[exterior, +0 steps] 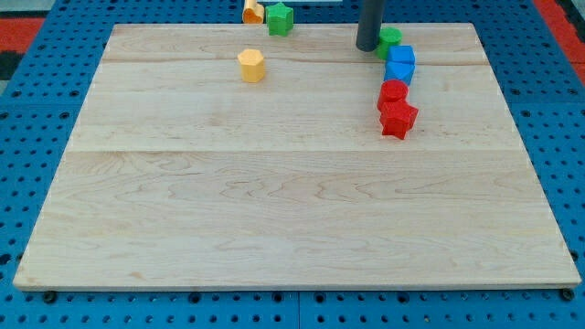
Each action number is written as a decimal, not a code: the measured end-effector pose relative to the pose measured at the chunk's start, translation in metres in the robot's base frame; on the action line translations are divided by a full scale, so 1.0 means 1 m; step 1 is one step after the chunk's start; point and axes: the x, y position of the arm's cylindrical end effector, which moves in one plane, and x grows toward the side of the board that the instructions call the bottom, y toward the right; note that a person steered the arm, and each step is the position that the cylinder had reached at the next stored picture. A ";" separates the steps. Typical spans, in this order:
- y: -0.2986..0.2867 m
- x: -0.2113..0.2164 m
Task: Move the yellow hexagon to the center of the board
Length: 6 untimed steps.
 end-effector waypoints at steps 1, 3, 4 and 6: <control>0.012 0.000; -0.072 -0.001; -0.149 -0.014; -0.195 0.052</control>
